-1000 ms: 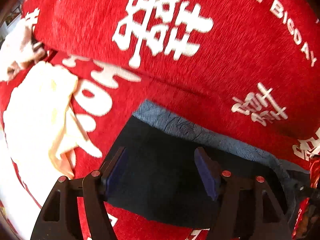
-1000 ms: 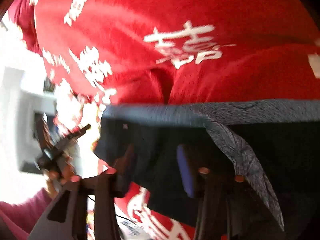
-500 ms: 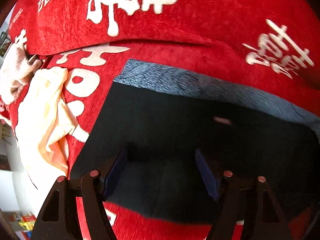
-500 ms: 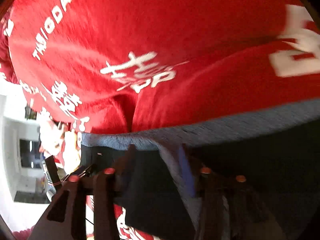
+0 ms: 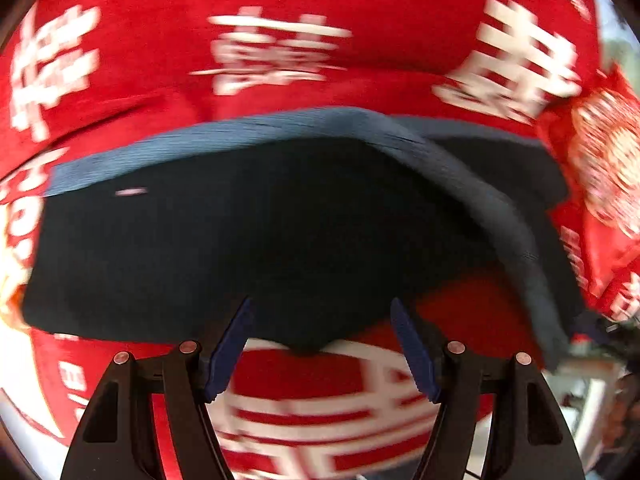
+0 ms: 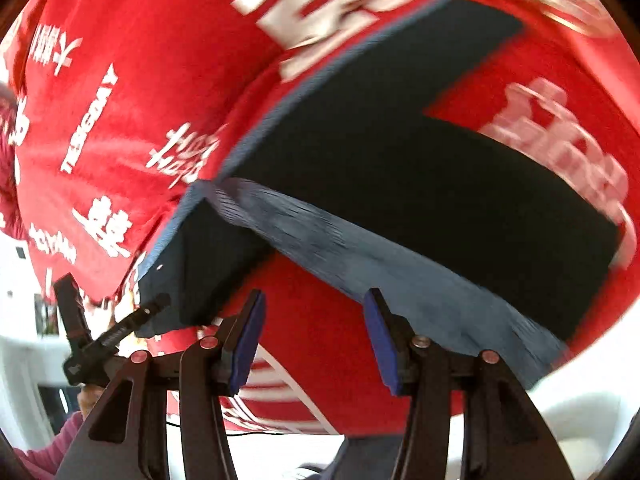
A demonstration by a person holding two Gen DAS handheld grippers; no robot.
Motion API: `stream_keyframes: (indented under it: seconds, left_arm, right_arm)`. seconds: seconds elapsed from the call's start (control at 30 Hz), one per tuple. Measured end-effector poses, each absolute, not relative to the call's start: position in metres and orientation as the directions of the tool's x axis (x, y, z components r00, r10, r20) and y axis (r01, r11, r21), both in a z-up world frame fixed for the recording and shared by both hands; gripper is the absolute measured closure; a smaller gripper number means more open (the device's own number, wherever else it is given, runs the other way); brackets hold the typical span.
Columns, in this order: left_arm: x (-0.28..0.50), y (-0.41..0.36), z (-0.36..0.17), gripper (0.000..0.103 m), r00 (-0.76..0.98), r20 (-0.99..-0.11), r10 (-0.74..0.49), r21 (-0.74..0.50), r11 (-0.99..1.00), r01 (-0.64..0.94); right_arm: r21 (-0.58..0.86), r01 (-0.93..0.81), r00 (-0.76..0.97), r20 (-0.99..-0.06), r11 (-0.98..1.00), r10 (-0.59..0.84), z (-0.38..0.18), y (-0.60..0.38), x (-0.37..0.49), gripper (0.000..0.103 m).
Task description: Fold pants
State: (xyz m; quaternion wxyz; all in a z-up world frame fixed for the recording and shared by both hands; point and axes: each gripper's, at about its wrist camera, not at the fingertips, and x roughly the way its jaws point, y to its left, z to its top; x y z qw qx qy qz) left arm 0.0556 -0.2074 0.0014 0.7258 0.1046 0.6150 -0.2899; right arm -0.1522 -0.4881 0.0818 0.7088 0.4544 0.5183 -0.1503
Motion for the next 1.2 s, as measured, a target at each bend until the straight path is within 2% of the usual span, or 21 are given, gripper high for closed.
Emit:
stream_keyframes:
  seconds: [0.07,0.17,0.37,0.47,0.67,0.73,0.77,0.83,0.87,1.0,1.2]
  left_arm:
    - [0.036,-0.229,0.007,0.031,0.028,-0.934,-0.356,-0.275,0.769,0.577]
    - [0.018,-0.262,0.001,0.031,-0.039,-0.921,-0.388,-0.333,0.73,0.597]
    - [-0.01,-0.33,-0.034,0.031,-0.144,-0.912,-0.385,-0.392,0.707,0.589]
    - [-0.022,-0.356,-0.049,0.031,-0.185,-0.91,-0.37,-0.407,0.719,0.563]
    - [-0.039,-0.377,-0.054,0.027,-0.181,-0.921,-0.346,-0.383,0.713,0.587]
    - [-0.041,-0.383,-0.054,0.027,-0.178,-0.924,-0.338,-0.375,0.719,0.585]
    - [-0.041,-0.383,-0.053,0.028,-0.175,-0.926,-0.334,-0.371,0.721,0.586]
    - [-0.042,-0.388,-0.052,0.047,-0.175,-0.927,-0.33,-0.368,0.724,0.583]
    - [-0.042,-0.392,-0.052,0.065,-0.188,-0.926,-0.327,-0.373,0.723,0.581]
    - [-0.035,-0.404,-0.035,0.066,-0.195,-0.915,-0.353,-0.399,0.724,0.563]
    - [-0.009,-0.435,0.011,0.066,-0.114,-0.903,-0.415,-0.394,0.693,0.603]
  right_arm:
    - [0.473,0.729,0.419,-0.88,0.495,0.224,0.078,-0.499,-0.184,0.046]
    - [0.442,0.788,0.4,-0.897,0.429,0.19,0.067,-0.513,-0.222,0.046]
    - [0.447,0.819,0.401,-0.894,0.358,0.199,0.043,-0.532,-0.279,0.046]
    - [0.5,0.808,0.436,-0.863,0.31,0.257,0.023,-0.541,-0.292,0.046]
    - [0.666,0.718,0.551,-0.722,0.202,0.419,-0.018,-0.55,-0.299,0.045]
    - [0.691,0.706,0.572,-0.686,0.156,0.449,-0.023,-0.553,-0.301,0.051]
    - [0.695,0.706,0.576,-0.675,0.135,0.461,-0.024,-0.554,-0.302,0.08]
    - [0.706,0.702,0.594,-0.655,0.097,0.466,-0.021,-0.558,-0.304,0.083]
    - [0.712,0.696,0.603,-0.651,0.094,0.461,-0.016,-0.561,-0.302,0.085]
    - [0.765,0.635,0.661,-0.61,0.108,0.436,0.016,-0.58,-0.28,0.087]
    - [0.825,0.539,0.733,-0.559,0.17,0.388,0.068,-0.642,-0.226,0.087]
